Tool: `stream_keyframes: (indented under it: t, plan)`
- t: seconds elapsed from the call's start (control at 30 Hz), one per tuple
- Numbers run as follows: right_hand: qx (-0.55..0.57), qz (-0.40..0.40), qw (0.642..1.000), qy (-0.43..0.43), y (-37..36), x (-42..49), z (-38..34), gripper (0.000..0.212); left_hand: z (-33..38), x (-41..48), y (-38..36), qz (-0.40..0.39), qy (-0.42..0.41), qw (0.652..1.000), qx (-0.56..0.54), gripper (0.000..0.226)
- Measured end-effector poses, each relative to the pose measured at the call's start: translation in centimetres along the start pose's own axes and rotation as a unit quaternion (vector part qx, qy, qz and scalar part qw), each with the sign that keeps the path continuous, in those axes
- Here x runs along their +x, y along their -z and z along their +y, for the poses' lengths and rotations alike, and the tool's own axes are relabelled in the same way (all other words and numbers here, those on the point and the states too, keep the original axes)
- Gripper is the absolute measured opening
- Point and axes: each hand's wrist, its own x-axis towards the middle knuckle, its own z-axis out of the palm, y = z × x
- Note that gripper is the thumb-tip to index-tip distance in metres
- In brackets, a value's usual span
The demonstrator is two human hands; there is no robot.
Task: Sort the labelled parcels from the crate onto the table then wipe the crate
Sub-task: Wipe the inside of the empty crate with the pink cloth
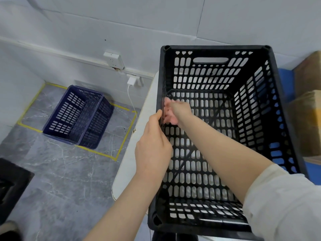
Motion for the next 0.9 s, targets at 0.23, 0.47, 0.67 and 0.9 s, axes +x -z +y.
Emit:
stream_keyframes:
  t: [0.23, 0.47, 0.67, 0.9]
  plan:
    - [0.038, -0.008, 0.988, 0.147, -1.4, -4.4, -5.9, 0.013, -0.1, -0.1, -0.1, 0.009, -0.009, 1.000, 0.004, 0.049]
    - [-0.123, 0.037, 0.919, 0.372, -4.0, -7.6, -4.1, 0.016, -0.1, 0.0, 0.1, -0.001, -0.001, 1.000, 0.010, 0.052]
    - [0.079, 0.058, 0.945, 0.313, -2.7, -5.8, -3.1, 0.013, 0.2, -0.2, 0.2, 0.000, -0.003, 1.000, 0.007, 0.051]
    - [-0.218, 0.054, 0.918, 0.327, -0.4, -1.4, 3.7, 0.021, -0.1, 0.1, 0.1, 0.000, 0.002, 1.000, 0.000, 0.050]
